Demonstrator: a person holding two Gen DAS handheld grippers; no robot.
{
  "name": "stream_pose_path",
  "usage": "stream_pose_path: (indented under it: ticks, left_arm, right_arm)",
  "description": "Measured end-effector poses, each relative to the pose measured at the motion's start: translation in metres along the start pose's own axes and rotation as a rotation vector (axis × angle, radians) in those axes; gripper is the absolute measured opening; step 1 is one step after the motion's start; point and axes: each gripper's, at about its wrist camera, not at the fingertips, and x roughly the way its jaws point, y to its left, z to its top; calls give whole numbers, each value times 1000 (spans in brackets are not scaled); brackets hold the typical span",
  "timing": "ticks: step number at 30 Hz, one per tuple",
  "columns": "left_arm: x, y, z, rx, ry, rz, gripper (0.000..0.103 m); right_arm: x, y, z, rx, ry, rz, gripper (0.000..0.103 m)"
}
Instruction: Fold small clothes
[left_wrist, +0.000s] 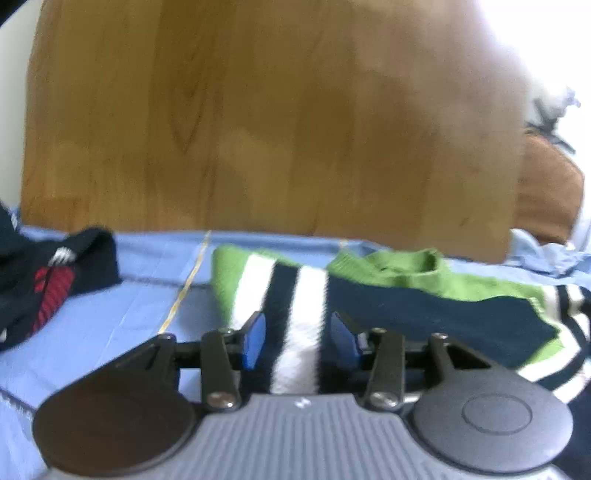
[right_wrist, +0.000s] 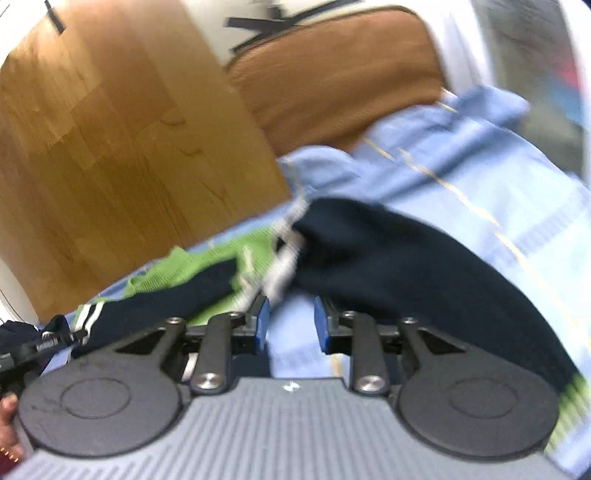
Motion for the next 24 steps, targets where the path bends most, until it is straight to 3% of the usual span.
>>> stream_pose_path:
  ticks: [2,5,9,12,15,24]
  left_arm:
    - [0,-5,0,36,-2,-6,46]
    - [10,-11,0,63,58,32,47]
    - [13,-7,1,40,84,39,49]
    - [11,-9,0,47,81,48,50]
    - [13,-9,-1,53,76,52,52]
    - [11,-7,0,43,77,44,55]
  right_arm:
    - [-18,-13,-15,67,18,-26,31]
    - [-42,-26,-29,118,-5,-105,31]
    - [-65,-26,-34,23,-95,-267,32]
    - [-74,-37,-38,15,-140,-357,51]
    - [-69,-51,-42,55,-122,-348,52]
    - [-55,-34,-45,-29,-118,-333,53]
